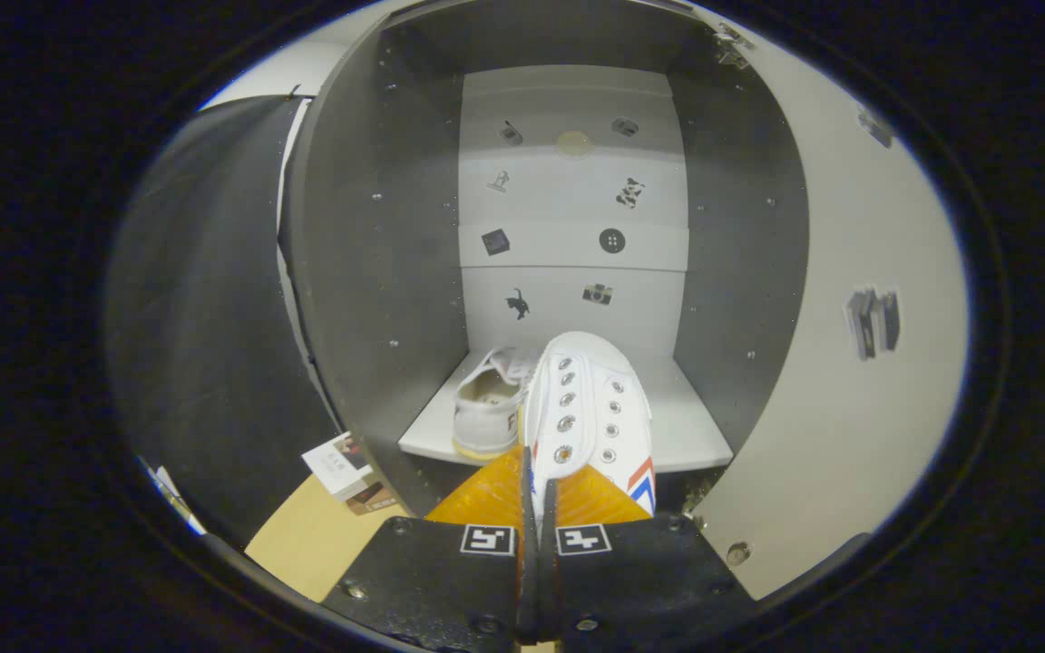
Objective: Open the shoe cabinet door, grab the shoes and put them into the shoe cabinet, then close the shoe cabinet door.
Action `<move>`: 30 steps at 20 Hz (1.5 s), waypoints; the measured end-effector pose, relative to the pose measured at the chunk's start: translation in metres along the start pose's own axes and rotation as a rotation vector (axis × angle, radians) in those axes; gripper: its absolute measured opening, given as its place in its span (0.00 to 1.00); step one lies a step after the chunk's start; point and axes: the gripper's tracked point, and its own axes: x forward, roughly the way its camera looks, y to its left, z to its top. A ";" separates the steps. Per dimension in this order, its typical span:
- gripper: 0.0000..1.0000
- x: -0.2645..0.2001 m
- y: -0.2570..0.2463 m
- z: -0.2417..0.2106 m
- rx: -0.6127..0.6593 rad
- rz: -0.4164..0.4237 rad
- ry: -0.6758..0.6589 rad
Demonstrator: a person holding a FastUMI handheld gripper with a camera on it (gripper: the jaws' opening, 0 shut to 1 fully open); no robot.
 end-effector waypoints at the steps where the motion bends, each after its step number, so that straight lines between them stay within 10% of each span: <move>1: 0.04 0.013 -0.009 0.007 -0.030 -0.021 0.002; 9: 0.04 0.127 -0.055 0.021 -0.014 -0.123 0.080; 21: 0.08 0.154 -0.056 0.000 -0.016 -0.116 0.187; 30: 0.47 0.089 -0.043 0.024 -0.005 -0.129 0.112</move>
